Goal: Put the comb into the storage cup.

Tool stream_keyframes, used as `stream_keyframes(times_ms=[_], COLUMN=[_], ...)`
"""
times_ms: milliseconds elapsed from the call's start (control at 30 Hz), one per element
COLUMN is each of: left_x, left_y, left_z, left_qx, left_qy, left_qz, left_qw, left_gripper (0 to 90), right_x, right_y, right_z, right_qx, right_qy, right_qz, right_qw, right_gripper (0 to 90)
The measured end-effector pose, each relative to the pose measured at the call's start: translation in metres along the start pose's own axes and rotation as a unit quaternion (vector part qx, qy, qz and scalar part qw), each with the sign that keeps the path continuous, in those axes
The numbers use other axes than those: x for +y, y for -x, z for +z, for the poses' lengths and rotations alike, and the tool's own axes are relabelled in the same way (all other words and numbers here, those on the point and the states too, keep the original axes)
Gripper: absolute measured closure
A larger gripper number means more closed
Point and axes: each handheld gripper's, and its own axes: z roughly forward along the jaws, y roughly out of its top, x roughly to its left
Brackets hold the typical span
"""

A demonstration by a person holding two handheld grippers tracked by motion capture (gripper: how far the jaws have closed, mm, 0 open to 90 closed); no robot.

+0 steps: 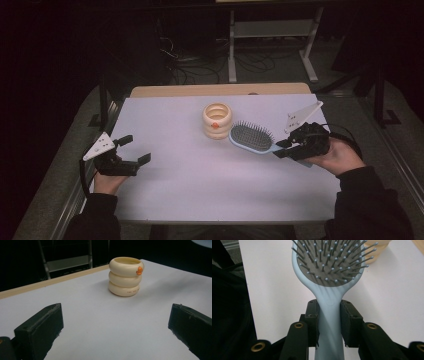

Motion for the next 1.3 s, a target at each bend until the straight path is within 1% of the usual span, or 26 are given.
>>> stream_keyframes(times_ms=[133,167,333,400,567,633,767,867,1000,1100,1167,1200,1300], left_x=[0.003,0.004,0.010,0.012,0.015,0.017,0.019,0.024,0.033,0.039,0.042,0.042,0.047], left_y=[0.001,0.001,0.001,0.001,-0.001,-0.001,-0.002,-0.001,0.001,0.002,0.002,0.002,0.002], left_z=[-0.001,-0.001,-0.001,-0.001,0.000,0.001,0.002,0.004,0.006,0.009,0.011,0.011,0.014], left_qx=[-0.004,-0.009,-0.017,-0.020,-0.019,-0.017,-0.014,-0.021,-0.029,-0.033,-0.035,-0.035,-0.041], left_qy=[0.002,0.005,0.007,0.008,0.003,0.003,0.004,0.008,0.015,0.009,0.011,0.011,0.010], left_qz=[0.000,-0.003,-0.009,-0.008,-0.004,-0.002,-0.001,-0.004,-0.003,0.000,0.001,0.001,-0.001], left_qw=[1.0000,0.9999,0.9998,0.9997,0.9998,0.9998,0.9999,0.9997,0.9995,0.9994,0.9993,0.9993,0.9991], left_gripper=[0.0,0.0,0.0,0.0,0.0,0.0,0.0,0.0,0.0,0.0,0.0,0.0,0.0], right_x=[0.008,0.011,0.022,0.027,0.037,0.042,0.052,0.060,0.070,0.075,0.078,0.078,0.086], right_y=[0.001,0.002,0.003,0.004,0.006,0.005,0.002,0.002,0.002,0.002,0.002,0.002,0.003], right_z=[-0.005,-0.006,-0.011,-0.011,-0.010,-0.009,-0.009,-0.009,-0.009,-0.006,-0.004,-0.004,0.003], right_qx=[-0.006,-0.009,-0.011,-0.012,-0.019,-0.016,-0.020,-0.022,-0.023,-0.026,-0.024,-0.024,-0.026], right_qy=[0.002,0.003,0.011,0.015,0.015,0.016,0.018,0.021,0.032,0.040,0.047,0.047,0.048], right_qz=[0.000,-0.001,-0.006,-0.008,-0.013,-0.015,-0.024,-0.027,-0.028,-0.034,-0.035,-0.035,-0.040], right_qw=[1.0000,1.0000,0.9999,0.9998,0.9996,0.9996,0.9994,0.9992,0.9988,0.9983,0.9980,0.9980,0.9977], right_gripper=[68.8,68.8,68.8,68.8,68.8,68.7,68.7,68.7,68.7,68.7,68.7,68.7,68.6])
